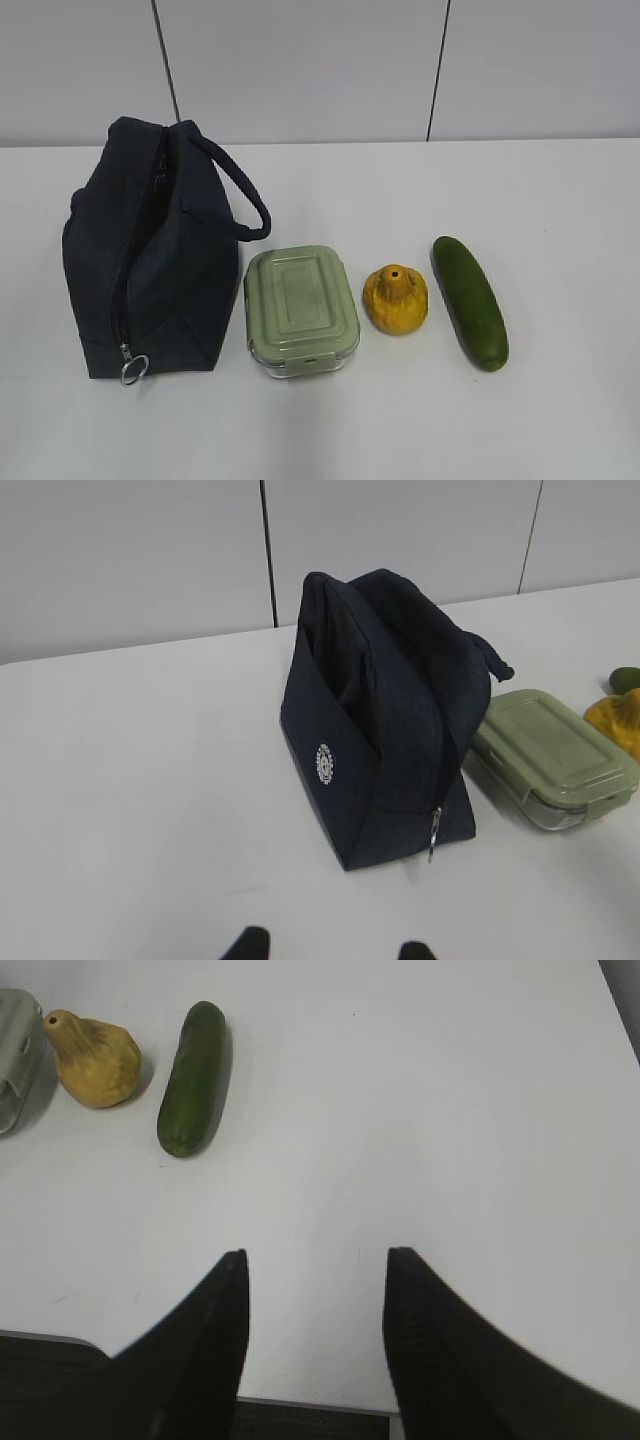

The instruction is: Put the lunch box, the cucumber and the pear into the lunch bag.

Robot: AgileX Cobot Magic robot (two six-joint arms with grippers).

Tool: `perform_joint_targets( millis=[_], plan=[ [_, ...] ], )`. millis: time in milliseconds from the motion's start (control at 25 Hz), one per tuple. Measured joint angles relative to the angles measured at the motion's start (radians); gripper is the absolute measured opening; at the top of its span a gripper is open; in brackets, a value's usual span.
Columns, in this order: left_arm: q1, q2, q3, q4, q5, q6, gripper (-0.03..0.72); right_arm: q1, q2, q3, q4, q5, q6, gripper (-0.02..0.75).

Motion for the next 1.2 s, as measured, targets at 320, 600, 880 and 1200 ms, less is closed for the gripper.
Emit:
perform_joint_targets(
  millis=[320,600,880,1200],
  plan=[
    [0.0,0.0,0.0,0.0,0.0,0.0,0.242,0.0,0.0,0.0,0.0,0.0,0.0,0.349],
    [0.0,0.0,0.0,0.0,0.0,0.0,0.242,0.0,0.0,0.0,0.0,0.0,0.0,0.349],
    [0.0,0.0,0.0,0.0,0.0,0.0,0.242,0.0,0.108,-0.057,0.045,-0.102,0.045,0.349],
    [0.0,0.0,0.0,0.0,0.0,0.0,0.242,0.0,0.702,-0.228,0.191,-0.287,0.028,0.349]
  ],
)
